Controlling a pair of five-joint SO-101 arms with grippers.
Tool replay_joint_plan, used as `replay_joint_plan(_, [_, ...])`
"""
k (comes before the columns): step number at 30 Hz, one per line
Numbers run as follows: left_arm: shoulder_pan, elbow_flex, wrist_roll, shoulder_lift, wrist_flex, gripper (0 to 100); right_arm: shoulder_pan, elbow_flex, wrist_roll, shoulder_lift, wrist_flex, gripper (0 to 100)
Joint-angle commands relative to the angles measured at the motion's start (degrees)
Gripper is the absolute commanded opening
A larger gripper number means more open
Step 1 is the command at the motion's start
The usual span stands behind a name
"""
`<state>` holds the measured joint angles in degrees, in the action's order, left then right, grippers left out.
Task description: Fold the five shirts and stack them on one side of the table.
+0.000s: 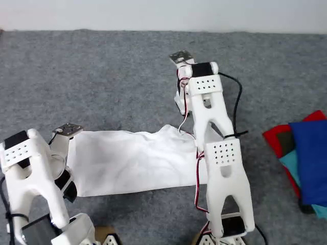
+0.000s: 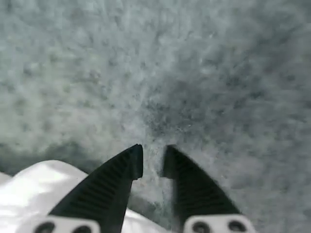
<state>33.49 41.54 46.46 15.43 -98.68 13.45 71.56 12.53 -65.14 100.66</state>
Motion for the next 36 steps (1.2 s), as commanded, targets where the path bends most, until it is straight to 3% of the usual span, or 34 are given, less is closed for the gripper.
replay_joint_plan(1, [0.4,-0.4,-0.2,1.8,-1.7,8,3.2,-3.3,1.8,4.4,2.5,1.7])
replay_joint_plan(8, [0.4,-0.4,-0.2,1.8,-1.7,8,9.3,-17.6,4.5,13.7,2.2,0.8])
replay_joint_plan(18, [0.4,-0.3,-0.2,1.8,-1.7,8,7.3,-22.2,4.2,15.6,2.6,0.8])
replay_joint_plan(36, [0.1,-0.1,-0.2,1.6,-1.2,8,7.7,-68.2,4.0,47.4,0.7,0.8])
